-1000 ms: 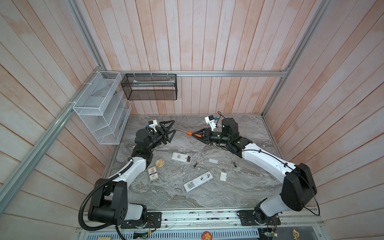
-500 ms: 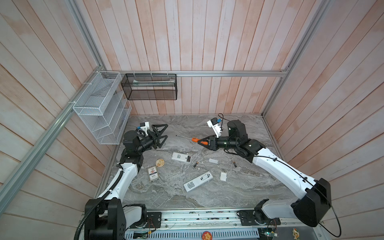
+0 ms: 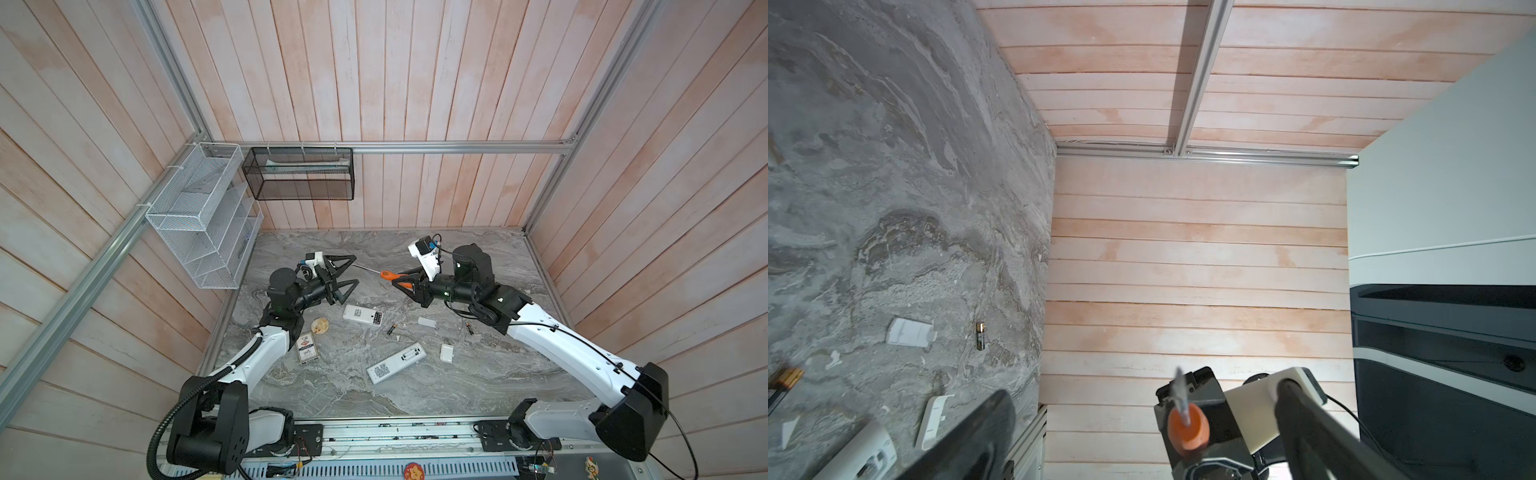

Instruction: Unload the batteries from the remote control

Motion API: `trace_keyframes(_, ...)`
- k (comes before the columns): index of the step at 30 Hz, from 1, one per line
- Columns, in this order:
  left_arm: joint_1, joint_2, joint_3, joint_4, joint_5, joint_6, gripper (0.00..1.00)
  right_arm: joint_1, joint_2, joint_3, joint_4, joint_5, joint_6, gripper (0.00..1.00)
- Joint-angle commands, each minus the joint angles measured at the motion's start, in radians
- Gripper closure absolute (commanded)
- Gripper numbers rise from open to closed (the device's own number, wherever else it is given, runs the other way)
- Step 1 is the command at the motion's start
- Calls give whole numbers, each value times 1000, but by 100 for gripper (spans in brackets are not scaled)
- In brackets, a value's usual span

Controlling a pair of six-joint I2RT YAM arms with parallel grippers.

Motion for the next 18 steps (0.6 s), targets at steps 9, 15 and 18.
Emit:
trace_keyframes(9,-55,59,41,138,-71,-34,38,16,28,43,32,-13,9,99)
trace_keyframes(15,-57,74,57,128,-78,-28,55,17,25,34,37,-21,23,99)
trace_keyframes(18,-59,77,65,117,-80,-23,71,19,26,31,39,-19,33,99)
